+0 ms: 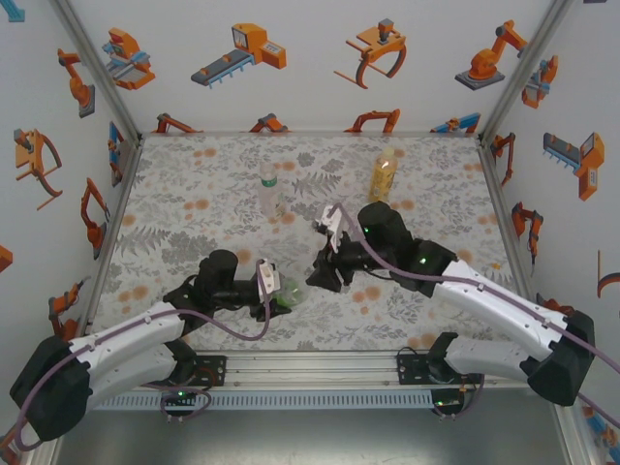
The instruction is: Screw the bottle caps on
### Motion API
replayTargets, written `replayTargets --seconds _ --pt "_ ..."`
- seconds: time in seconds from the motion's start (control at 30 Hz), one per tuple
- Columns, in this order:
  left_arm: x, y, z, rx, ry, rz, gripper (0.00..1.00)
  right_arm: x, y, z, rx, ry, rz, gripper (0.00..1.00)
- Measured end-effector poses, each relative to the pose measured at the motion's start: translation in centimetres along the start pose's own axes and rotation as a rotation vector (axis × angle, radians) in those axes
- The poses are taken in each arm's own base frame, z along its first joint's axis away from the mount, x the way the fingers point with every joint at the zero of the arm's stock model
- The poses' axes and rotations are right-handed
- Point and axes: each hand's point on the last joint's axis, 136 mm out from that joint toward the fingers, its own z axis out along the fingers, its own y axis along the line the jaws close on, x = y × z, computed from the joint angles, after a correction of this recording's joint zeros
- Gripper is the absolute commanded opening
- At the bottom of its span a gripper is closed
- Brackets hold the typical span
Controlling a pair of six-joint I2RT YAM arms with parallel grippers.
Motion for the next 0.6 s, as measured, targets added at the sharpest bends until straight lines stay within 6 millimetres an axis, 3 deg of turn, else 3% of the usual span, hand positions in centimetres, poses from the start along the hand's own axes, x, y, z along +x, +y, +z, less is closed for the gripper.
replayTargets --seconds 0.23,0.6 --pt "-0.2 -0.2 0.1 0.024 -0.006 -0.002 0.00 1.4 2.8 0.0 -0.203 0.075 -0.421 0.48" --pt "-0.1 -0.4 0.1 0.031 -0.001 -0.004 0.00 2.7 3.5 1.3 -0.308 0.083 -0.571 0.50"
